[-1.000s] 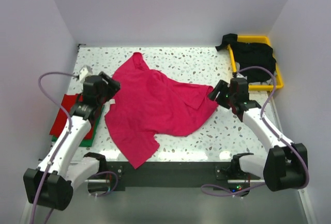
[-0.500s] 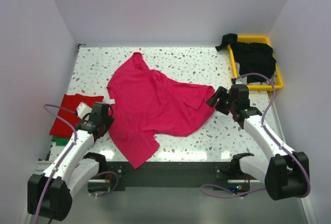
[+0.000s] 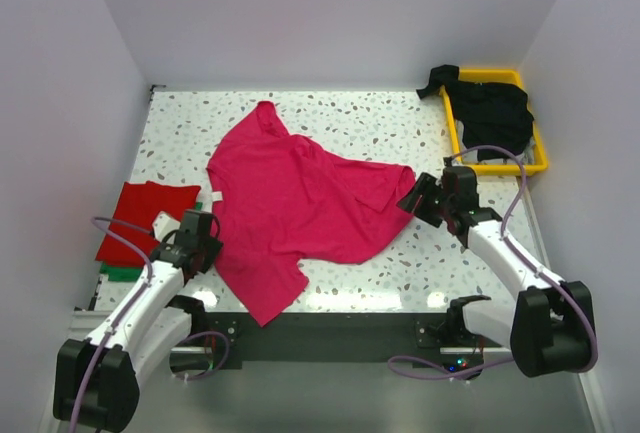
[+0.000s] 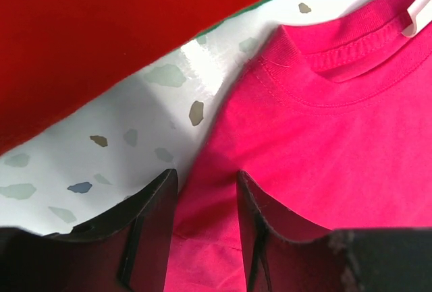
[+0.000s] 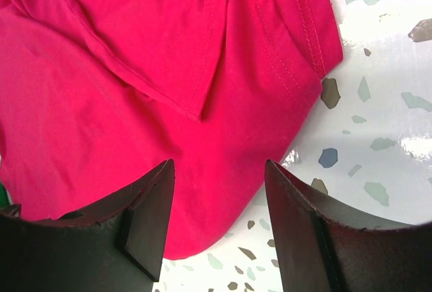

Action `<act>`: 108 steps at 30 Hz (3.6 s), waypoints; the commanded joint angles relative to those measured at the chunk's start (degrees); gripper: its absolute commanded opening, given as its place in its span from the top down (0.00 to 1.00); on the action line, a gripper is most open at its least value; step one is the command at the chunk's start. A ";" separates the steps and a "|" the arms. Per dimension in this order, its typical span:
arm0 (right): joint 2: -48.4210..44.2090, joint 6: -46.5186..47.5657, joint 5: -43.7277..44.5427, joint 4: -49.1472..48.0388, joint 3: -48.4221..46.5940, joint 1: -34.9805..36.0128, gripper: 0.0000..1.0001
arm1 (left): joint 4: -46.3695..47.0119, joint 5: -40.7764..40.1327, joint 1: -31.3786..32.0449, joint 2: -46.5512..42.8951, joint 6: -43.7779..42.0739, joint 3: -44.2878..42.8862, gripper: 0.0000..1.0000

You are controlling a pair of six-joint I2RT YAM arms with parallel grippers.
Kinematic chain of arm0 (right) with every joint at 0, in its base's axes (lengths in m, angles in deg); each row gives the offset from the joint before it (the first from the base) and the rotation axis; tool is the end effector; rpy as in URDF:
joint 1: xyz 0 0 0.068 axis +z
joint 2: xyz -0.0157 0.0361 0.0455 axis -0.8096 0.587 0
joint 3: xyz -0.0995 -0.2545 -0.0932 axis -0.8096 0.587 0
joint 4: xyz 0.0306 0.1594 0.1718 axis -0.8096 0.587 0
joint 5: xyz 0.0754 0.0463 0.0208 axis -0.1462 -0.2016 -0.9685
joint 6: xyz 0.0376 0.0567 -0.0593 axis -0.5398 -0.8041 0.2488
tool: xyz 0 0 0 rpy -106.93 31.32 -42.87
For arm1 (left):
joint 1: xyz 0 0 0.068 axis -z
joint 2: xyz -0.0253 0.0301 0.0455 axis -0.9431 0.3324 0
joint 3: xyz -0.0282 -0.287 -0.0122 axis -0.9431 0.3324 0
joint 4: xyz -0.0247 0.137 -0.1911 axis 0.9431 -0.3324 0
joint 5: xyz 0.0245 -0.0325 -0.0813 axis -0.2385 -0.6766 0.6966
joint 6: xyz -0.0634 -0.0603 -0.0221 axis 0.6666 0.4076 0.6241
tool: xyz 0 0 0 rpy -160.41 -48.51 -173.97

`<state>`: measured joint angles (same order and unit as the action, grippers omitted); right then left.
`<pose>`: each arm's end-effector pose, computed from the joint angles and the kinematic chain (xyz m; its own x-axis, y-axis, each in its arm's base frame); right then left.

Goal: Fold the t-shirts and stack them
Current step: Flatten the tshirt out

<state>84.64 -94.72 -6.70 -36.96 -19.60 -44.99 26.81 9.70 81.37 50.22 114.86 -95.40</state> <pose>0.2288 0.0489 0.2035 -0.6940 0.4870 -0.5304 0.1851 0.8325 0.5222 0.1251 0.0040 0.1395 -0.2961 -0.8511 -0.4335 -0.8170 0.4608 -0.3468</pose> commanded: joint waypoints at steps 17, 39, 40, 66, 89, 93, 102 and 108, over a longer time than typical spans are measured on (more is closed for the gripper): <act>9.30 -0.78 6.42 -2.28 -2.32 0.08 0.44 | 6.36 -0.54 -3.30 0.44 -7.07 -5.89 1.00; 21.24 8.71 18.11 1.14 -17.87 18.62 0.60 | 7.67 5.44 -15.62 5.89 -18.24 -16.09 1.00; 23.60 8.98 18.55 1.50 -18.66 19.15 0.61 | 7.93 6.31 -16.06 6.06 -18.77 -16.18 1.00; 31.27 7.92 27.42 7.21 -24.12 25.22 0.88 | 10.92 13.53 -19.31 9.67 -23.51 -16.53 1.00; 60.17 14.69 23.65 15.47 -79.37 8.08 1.00 | 14.18 18.19 -19.49 11.60 -26.94 -18.55 1.00; 65.98 14.60 22.34 15.74 -87.56 6.94 1.00 | 13.91 16.34 -19.40 10.72 -27.91 -19.78 1.00; 71.62 12.50 18.74 16.09 -93.20 3.86 0.84 | 14.17 15.99 -19.31 10.81 -28.79 -21.01 1.00; 61.55 12.23 18.99 18.90 -86.11 3.24 0.50 | 15.23 16.52 -19.40 11.69 -29.05 -21.45 1.00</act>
<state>155.70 -82.30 12.09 -19.76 -108.88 -41.67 38.53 26.57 62.40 61.94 87.26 -114.06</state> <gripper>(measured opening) 0.497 0.019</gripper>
